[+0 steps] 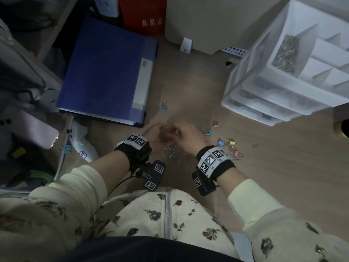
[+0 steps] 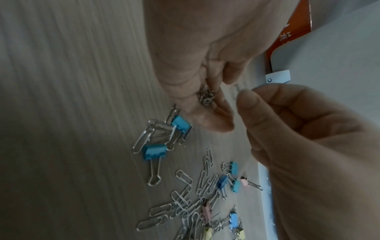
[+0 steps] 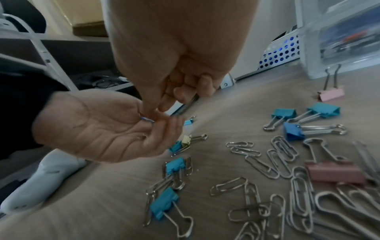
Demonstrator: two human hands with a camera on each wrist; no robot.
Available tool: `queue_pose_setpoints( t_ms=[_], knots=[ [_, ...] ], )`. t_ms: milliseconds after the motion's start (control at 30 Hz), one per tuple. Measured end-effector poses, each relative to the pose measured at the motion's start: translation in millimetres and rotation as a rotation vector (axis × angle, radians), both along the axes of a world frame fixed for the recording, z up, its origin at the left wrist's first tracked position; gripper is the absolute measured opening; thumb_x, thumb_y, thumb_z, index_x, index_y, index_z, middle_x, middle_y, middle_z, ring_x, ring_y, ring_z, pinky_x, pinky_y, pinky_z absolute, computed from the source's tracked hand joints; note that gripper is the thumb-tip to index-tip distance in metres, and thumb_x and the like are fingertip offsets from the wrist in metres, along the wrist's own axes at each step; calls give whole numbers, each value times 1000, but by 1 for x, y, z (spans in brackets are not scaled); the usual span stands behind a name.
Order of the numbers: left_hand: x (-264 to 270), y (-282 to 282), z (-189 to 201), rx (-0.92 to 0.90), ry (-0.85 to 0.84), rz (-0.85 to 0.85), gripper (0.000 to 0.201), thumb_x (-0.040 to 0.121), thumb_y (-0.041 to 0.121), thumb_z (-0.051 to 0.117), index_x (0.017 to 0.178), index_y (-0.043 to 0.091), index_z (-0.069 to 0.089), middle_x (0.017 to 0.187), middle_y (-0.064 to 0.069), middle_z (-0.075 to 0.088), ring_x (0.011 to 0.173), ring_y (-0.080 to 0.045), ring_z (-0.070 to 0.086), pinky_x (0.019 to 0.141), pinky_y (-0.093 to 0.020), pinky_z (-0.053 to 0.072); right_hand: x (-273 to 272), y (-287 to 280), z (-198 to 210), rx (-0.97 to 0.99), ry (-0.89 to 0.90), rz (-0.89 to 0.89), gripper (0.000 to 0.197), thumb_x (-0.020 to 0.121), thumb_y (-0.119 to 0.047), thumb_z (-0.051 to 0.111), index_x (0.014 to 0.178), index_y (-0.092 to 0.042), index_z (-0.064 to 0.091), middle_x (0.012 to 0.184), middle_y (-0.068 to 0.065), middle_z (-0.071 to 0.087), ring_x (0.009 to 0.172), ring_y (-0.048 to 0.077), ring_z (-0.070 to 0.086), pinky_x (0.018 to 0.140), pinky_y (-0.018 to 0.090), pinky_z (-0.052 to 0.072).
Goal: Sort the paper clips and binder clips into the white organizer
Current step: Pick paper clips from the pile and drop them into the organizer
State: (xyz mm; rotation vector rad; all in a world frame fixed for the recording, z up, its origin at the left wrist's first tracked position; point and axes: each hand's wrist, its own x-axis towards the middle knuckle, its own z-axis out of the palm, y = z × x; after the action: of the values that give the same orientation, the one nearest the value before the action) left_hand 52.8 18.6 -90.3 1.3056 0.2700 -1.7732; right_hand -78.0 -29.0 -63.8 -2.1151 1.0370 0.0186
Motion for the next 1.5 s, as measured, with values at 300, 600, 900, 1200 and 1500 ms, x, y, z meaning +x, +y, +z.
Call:
queue_pose_setpoints(
  t_ms=[300, 600, 900, 1200, 1500],
  knots=[
    [4, 0, -2, 69, -164, -133, 29, 93, 17, 39, 67, 10, 50, 59, 0, 41, 49, -9, 31, 38, -16, 31, -39, -13, -19, -86, 136, -142, 22, 93, -20, 54, 114, -18, 60, 113, -1, 60, 96, 14, 55, 81, 28, 44],
    [3, 0, -4, 95, -194, -134, 26, 92, 13, 41, 69, 8, 52, 62, -1, 39, 51, -10, 32, 38, -16, 32, -53, 5, -41, -230, 365, 85, 23, 86, -20, 57, 108, -14, 60, 108, 4, 60, 101, 28, 57, 78, 35, 43],
    [2, 0, -7, 103, -210, -134, 28, 93, 15, 40, 68, 9, 52, 62, -1, 40, 50, -10, 33, 39, -17, 33, -45, 14, -41, -260, 501, 168, 27, 87, -8, 47, 112, -12, 57, 115, 6, 54, 105, 31, 53, 75, 37, 43],
    [1, -1, 2, 101, -214, -136, 29, 93, 14, 40, 67, 8, 52, 57, 0, 43, 50, -10, 34, 39, -15, 33, -46, 10, -36, -256, 479, 118, 22, 89, -9, 48, 111, -9, 53, 115, 10, 54, 101, 31, 55, 74, 36, 42],
    [-11, -3, 10, 31, -98, -103, 26, 97, 16, 39, 80, 5, 55, 63, -5, 57, 58, -14, 50, 51, -22, 49, -47, -8, -8, -131, 131, -229, 19, 98, -21, 42, 105, -8, 55, 103, 6, 56, 91, 21, 53, 78, 35, 43]
  ],
)
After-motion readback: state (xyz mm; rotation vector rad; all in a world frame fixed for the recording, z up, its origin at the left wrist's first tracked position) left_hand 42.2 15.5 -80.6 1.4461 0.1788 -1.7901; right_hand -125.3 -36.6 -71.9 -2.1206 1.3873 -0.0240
